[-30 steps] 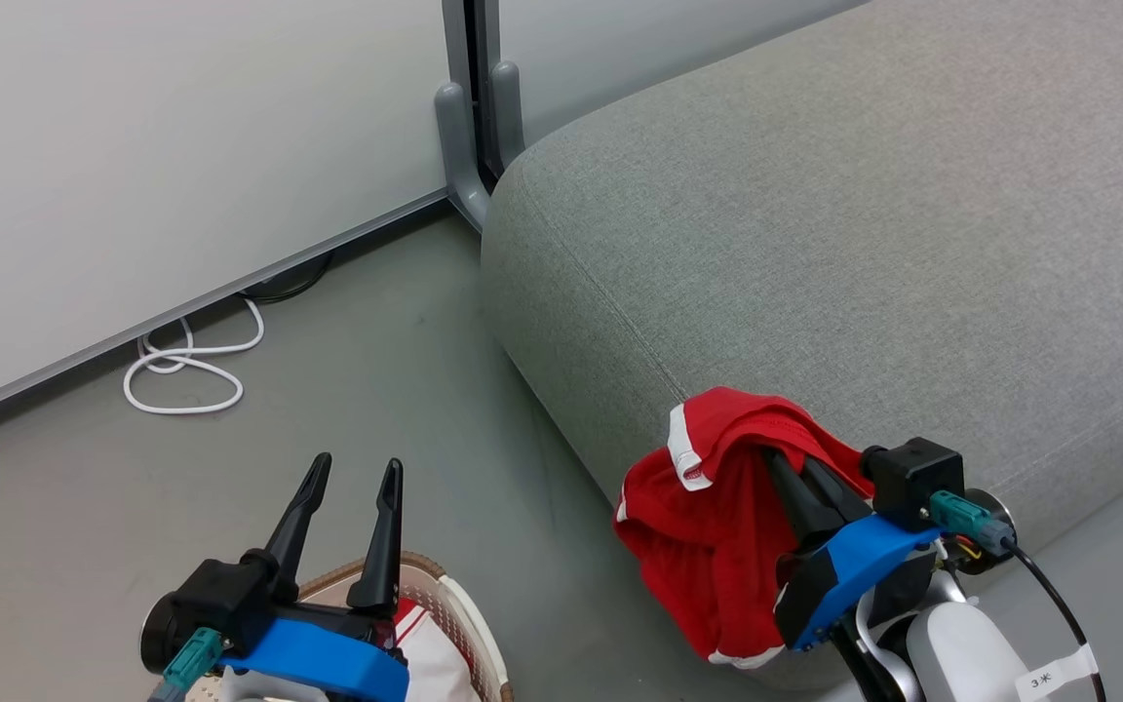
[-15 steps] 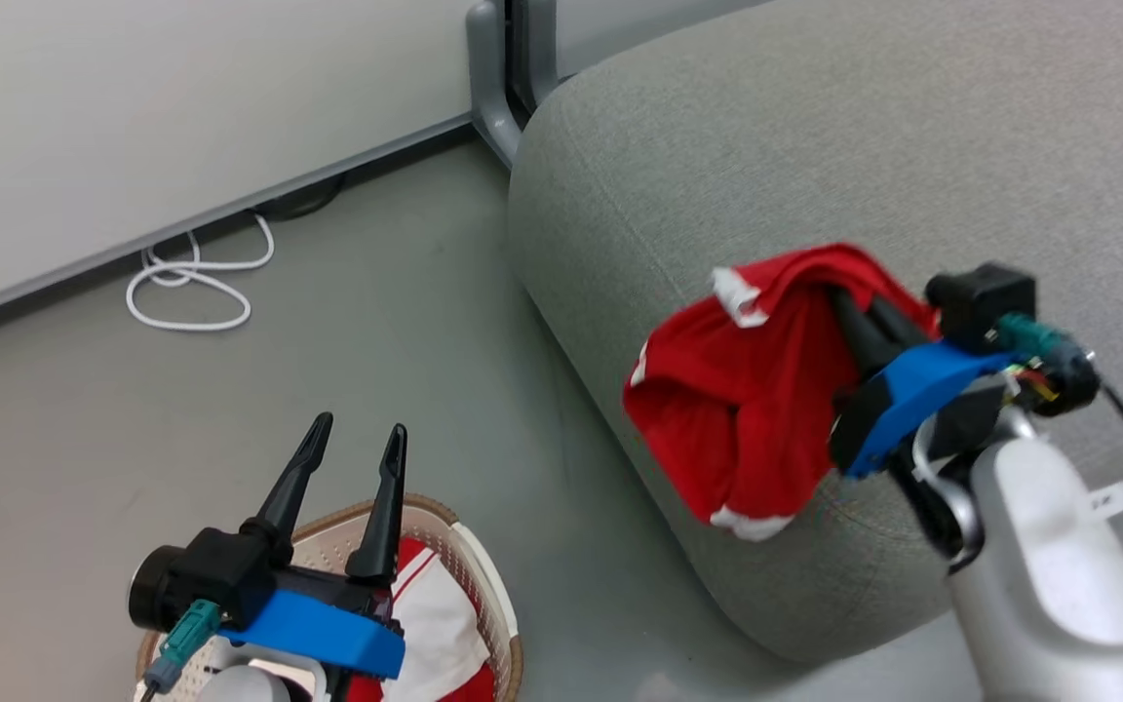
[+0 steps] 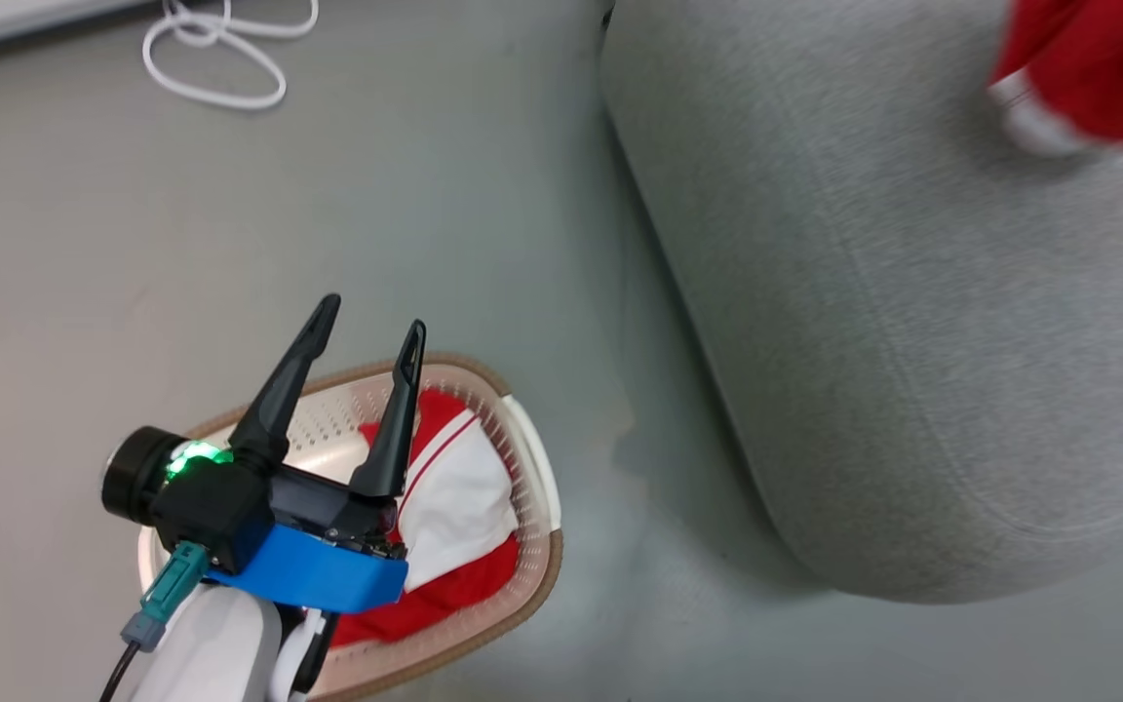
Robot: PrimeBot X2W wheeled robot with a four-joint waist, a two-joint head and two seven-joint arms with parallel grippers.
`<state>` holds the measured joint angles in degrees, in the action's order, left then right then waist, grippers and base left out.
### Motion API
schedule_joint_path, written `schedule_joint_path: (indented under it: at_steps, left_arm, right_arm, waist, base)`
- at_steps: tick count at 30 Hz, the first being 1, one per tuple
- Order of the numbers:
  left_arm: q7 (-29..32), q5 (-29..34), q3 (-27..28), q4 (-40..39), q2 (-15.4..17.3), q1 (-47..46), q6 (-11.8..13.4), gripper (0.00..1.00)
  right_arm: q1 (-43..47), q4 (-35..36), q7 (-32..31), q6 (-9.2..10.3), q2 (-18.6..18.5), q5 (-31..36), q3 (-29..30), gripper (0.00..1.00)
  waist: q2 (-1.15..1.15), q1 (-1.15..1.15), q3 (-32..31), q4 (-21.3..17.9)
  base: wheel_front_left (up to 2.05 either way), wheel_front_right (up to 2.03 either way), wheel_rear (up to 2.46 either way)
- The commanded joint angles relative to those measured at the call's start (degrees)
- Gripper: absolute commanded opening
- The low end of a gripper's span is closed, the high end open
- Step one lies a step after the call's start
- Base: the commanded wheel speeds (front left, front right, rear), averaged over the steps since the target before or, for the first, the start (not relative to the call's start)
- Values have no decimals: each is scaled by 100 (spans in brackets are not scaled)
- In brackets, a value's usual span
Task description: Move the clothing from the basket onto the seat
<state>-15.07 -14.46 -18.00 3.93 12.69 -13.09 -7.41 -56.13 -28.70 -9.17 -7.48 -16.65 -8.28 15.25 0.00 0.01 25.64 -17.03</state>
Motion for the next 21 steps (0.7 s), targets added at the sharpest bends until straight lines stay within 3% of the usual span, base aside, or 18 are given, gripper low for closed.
schedule_joint_path:
  at_steps: [1,6,11,21]
  left_arm:
    - [-15,64,-1,-87,75,-138,-8,100]
    - [-5,168,-11,-354,194,-261,9,100]
    - [25,232,-23,-538,266,-404,26,100]
    - [14,197,-48,-500,254,-568,33,100]
  right_arm:
    - [-295,-36,119,-3,-69,130,203,0]
    - [-825,-241,318,-2,-174,444,1045,0]
    - [-750,-786,298,-2,-132,738,1626,0]
    - [-497,-1757,692,-2,81,1312,2092,0]
  waist:
    - [0,-1,485,357]
    - [0,-1,992,556]
    - [0,-1,1426,722]
    - [0,-1,1541,777]
  base:
    - [0,0,0]
    - [0,0,0]
    - [0,0,0]
    - [0,0,0]
